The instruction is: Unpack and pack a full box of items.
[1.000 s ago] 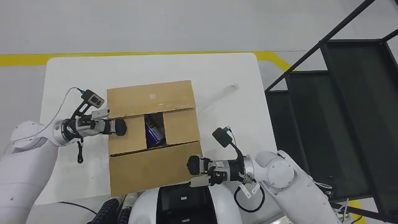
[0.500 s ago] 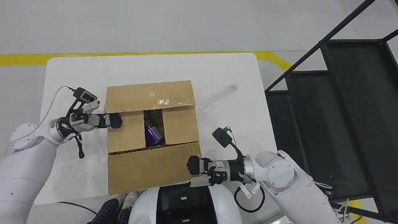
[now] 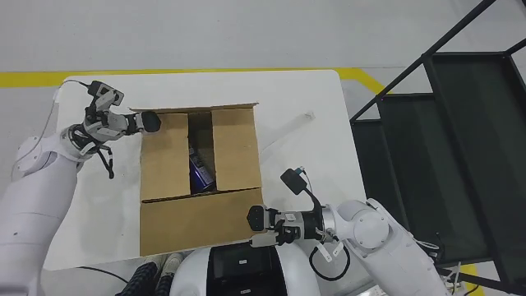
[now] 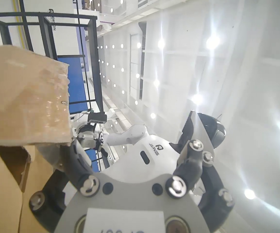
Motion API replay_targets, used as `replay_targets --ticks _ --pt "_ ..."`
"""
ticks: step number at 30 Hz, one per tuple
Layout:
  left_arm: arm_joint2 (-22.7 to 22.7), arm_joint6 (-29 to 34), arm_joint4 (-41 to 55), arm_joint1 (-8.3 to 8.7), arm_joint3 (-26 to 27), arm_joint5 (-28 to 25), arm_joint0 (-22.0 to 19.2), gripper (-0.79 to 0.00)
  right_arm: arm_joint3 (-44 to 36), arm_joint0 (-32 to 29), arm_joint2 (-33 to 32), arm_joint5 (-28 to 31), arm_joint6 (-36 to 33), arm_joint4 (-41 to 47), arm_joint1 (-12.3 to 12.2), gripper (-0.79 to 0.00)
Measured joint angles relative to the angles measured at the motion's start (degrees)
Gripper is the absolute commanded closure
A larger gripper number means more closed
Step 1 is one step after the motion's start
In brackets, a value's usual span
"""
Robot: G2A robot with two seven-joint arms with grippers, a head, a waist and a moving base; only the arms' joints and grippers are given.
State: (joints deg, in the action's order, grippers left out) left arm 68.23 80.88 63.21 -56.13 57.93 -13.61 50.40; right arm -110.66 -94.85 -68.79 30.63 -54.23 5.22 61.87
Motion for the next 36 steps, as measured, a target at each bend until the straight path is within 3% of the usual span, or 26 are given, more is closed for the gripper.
replay_targets --ticks 8,18,28,36 --pt "-5.03 -10.98 -3.09 -3.22 -6.36 -3.07 -8.8 -0.785 0.0 0.0 0.0 0.0 0.0 0.0 0.0 -0.785" --pt "-12.85 -21.3 -10.85 -7.97 -21.01 -4.88 -18.41 -0.785 0.0 0.0 0.0 0.0 0.0 0.0 0.0 -0.785" --pt "-18.34 -30.65 -25.87 -10.49 -31.44 -8.93 -22.5 -0.785 0.0 0.0 0.0 0.0 0.0 0.0 0.0 -0.785" --pt "-20.72 -29.8 -34.11 -11.41 -35.22 -6.69 -24.16 -0.785 0.0 0.0 0.0 0.0 0.0 0.0 0.0 -0.785"
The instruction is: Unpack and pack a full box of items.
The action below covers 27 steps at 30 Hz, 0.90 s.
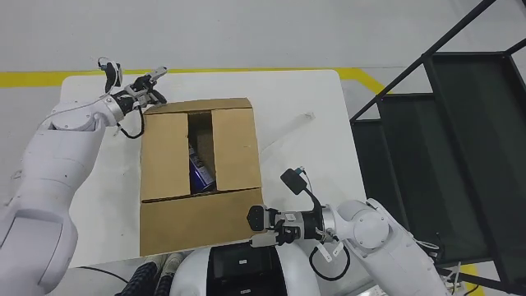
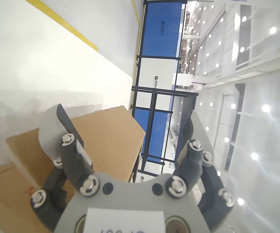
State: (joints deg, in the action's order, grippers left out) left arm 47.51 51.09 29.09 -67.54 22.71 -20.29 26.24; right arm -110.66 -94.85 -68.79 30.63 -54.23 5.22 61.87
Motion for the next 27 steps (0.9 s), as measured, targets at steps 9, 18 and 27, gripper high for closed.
replay_targets --ticks 9,18,27 --pt "6.56 9.06 10.63 0.97 -2.55 -4.62 -0.62 -0.785 0.0 0.0 0.0 0.0 0.0 0.0 0.0 -0.785" --pt "17.39 26.75 20.96 6.8 1.67 -6.43 3.99 -0.785 -1.41 1.57 1.08 -2.95 1.71 -1.95 0.16 -0.785" --pt "28.7 33.14 16.59 14.13 28.67 0.18 23.48 -0.785 -0.92 15.63 8.77 -23.59 9.14 -6.97 2.26 -0.785"
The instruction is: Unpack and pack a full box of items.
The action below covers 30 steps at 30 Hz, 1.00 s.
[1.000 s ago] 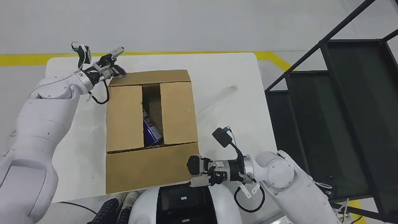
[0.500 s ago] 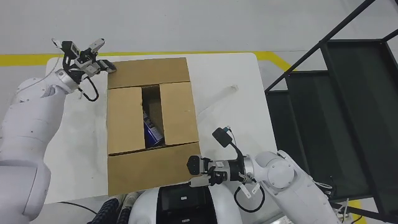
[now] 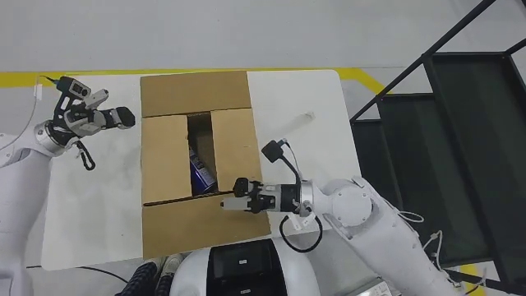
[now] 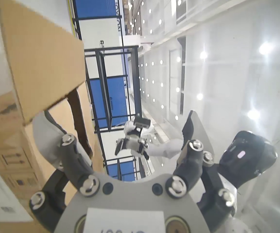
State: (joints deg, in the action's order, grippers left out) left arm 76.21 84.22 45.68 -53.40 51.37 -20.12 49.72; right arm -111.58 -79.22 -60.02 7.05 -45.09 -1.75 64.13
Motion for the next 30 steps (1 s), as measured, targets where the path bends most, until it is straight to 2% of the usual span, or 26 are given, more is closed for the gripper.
replay_targets --ticks 3,6,9,23,25,30 --pt "4.04 1.65 -1.07 1.62 8.08 1.66 6.61 -0.785 2.22 5.22 4.4 -6.32 3.0 -1.3 1.29 -0.785" --pt "7.12 3.52 -1.07 2.71 14.29 3.58 11.78 -0.785 5.88 9.61 8.55 -10.2 5.18 -0.46 2.68 -0.785" --pt "7.9 3.84 -0.17 3.2 17.91 3.88 14.73 -0.785 8.86 12.01 10.79 -11.34 6.37 1.04 3.54 -0.785" --pt "7.65 3.16 -0.77 3.16 18.05 3.98 14.63 -0.785 8.81 12.02 11.26 -11.2 5.9 0.86 3.62 -0.785" --pt "7.53 1.19 -1.09 3.04 19.66 3.58 15.1 -0.785 9.48 13.57 13.25 -11.46 4.49 0.75 4.18 -0.785" --pt "7.37 1.6 -0.65 2.91 21.56 2.31 16.18 -0.785 15.42 20.3 20.02 -14.25 5.03 2.29 7.11 -0.785"
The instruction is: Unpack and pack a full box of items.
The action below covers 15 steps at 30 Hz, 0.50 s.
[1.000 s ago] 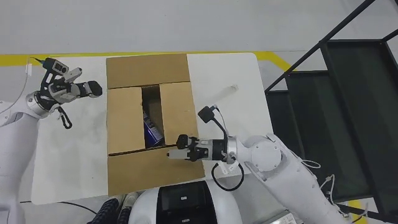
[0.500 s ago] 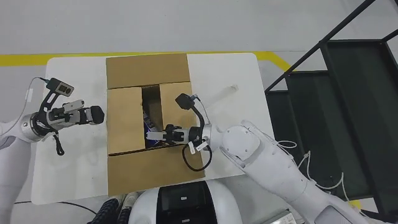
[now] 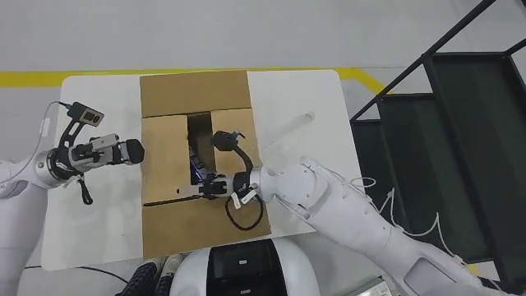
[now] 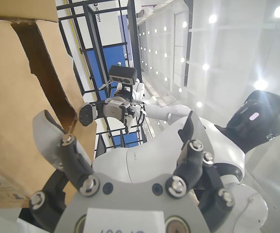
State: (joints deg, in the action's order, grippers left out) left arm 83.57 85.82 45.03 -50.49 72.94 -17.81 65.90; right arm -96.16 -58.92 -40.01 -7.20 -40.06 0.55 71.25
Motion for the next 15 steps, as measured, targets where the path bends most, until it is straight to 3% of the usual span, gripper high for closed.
replay_targets --ticks 10,15 --pt "2.21 -0.55 0.59 0.27 -0.33 0.07 1.81 -0.785 11.93 8.94 8.8 -0.65 4.16 3.37 5.98 -0.785" --pt "5.2 -1.66 3.06 0.5 0.2 -1.06 3.04 -0.785 11.61 9.74 10.15 5.73 3.11 6.11 7.68 -0.785"
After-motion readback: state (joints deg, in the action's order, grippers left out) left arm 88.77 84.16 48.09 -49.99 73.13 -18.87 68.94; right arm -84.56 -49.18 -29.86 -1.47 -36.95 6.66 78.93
